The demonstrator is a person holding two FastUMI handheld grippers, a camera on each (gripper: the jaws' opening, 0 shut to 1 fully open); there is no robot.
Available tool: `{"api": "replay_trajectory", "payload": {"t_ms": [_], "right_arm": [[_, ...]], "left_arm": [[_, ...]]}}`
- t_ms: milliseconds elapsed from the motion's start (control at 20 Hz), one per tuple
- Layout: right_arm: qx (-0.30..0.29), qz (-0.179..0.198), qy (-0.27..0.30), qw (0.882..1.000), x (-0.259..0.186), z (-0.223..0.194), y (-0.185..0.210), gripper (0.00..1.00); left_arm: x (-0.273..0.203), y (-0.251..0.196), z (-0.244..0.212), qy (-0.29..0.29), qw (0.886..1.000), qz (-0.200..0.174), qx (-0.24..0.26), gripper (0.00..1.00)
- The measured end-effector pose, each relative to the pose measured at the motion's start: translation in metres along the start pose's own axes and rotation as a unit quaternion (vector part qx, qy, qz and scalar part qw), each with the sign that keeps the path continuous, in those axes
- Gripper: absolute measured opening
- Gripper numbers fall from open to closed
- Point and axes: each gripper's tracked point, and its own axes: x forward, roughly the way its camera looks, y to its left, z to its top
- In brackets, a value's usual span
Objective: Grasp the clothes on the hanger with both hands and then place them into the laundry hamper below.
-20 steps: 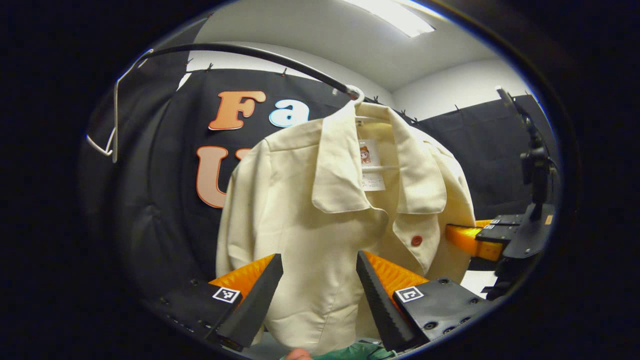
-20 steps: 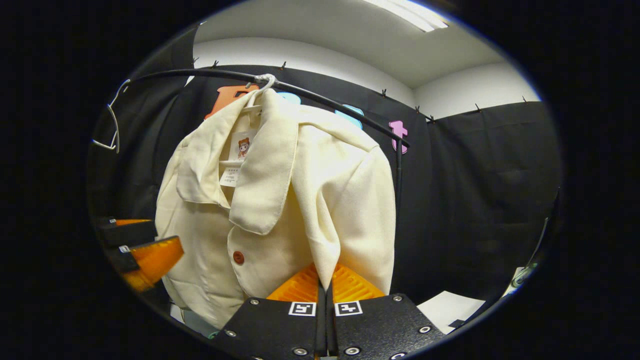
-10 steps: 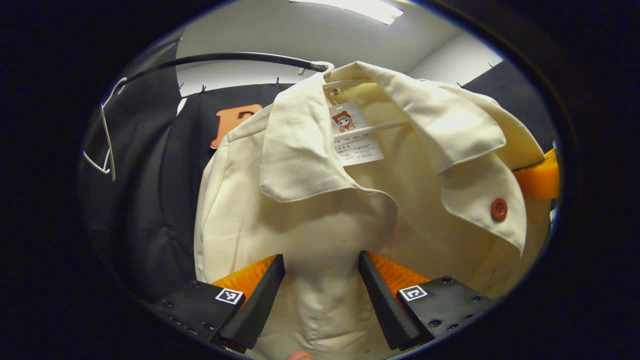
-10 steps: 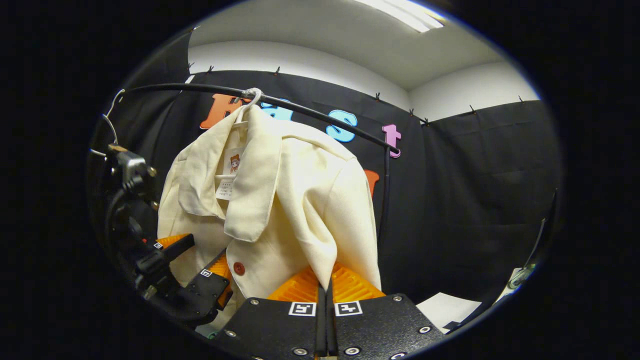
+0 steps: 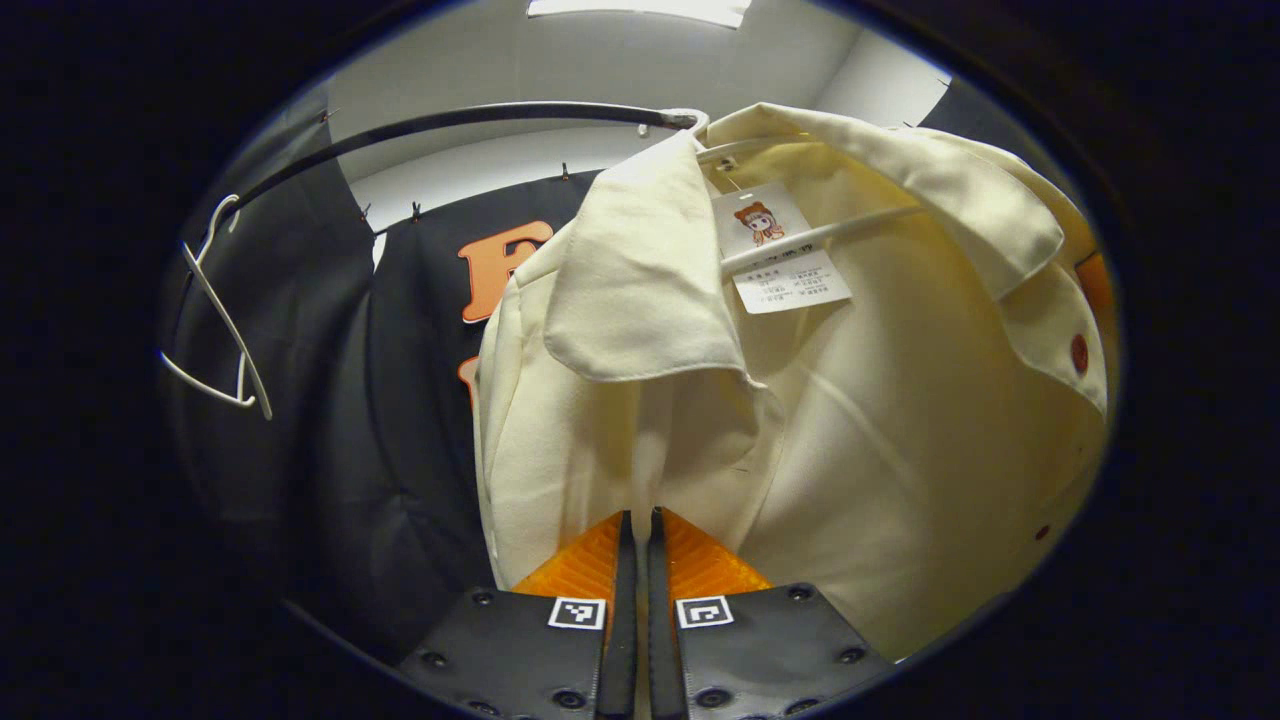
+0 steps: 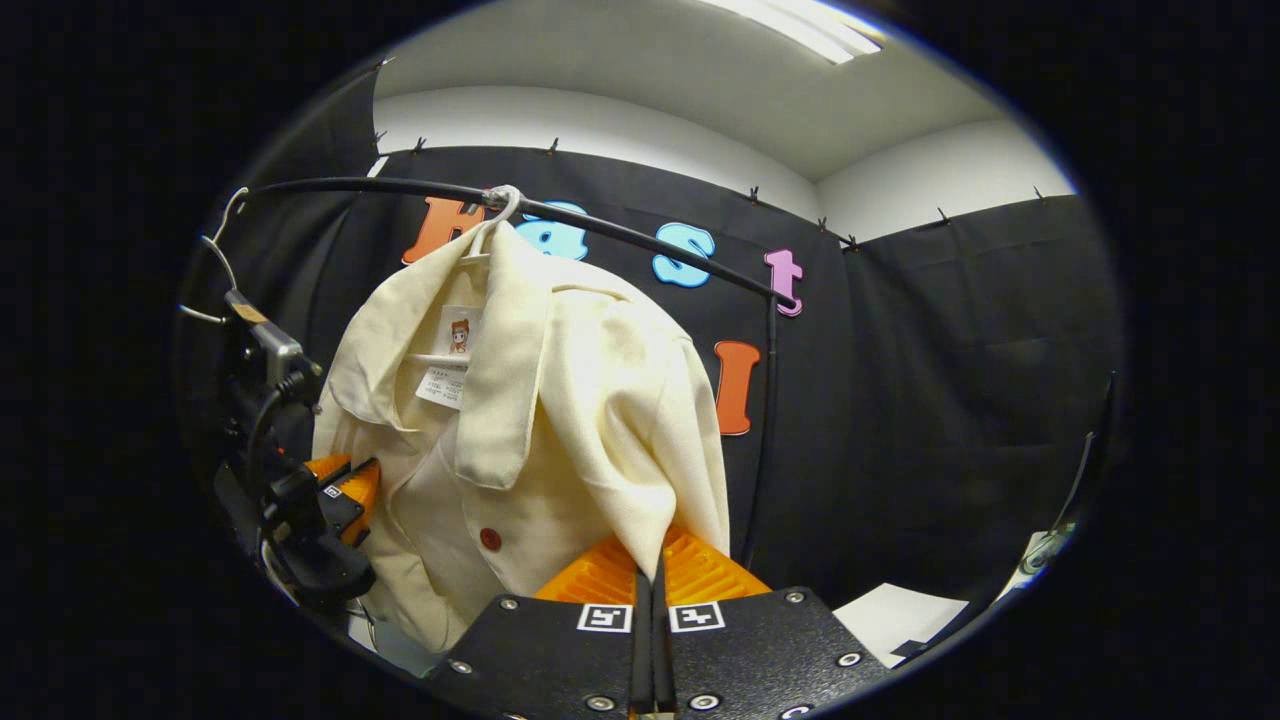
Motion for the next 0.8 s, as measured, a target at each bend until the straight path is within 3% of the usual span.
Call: {"api": "replay_trajectory", "payload": {"t_ms": [350, 800], "right_arm": [[-0.019, -0.011, -0.021, 1.000, -0.007, 0.014, -0.010, 0.00], [-0.020, -0.050, -0.069, 0.996, -0.024, 0.059, -0.042, 0.00]], "left_arm": [[-0.038, 0.040, 0.029, -0.017, 1.000, -0.007, 0.002, 0.10], [-0.064, 0.086, 0.099, -0.059, 0.998, -0.009, 0.010, 0.10]]}}
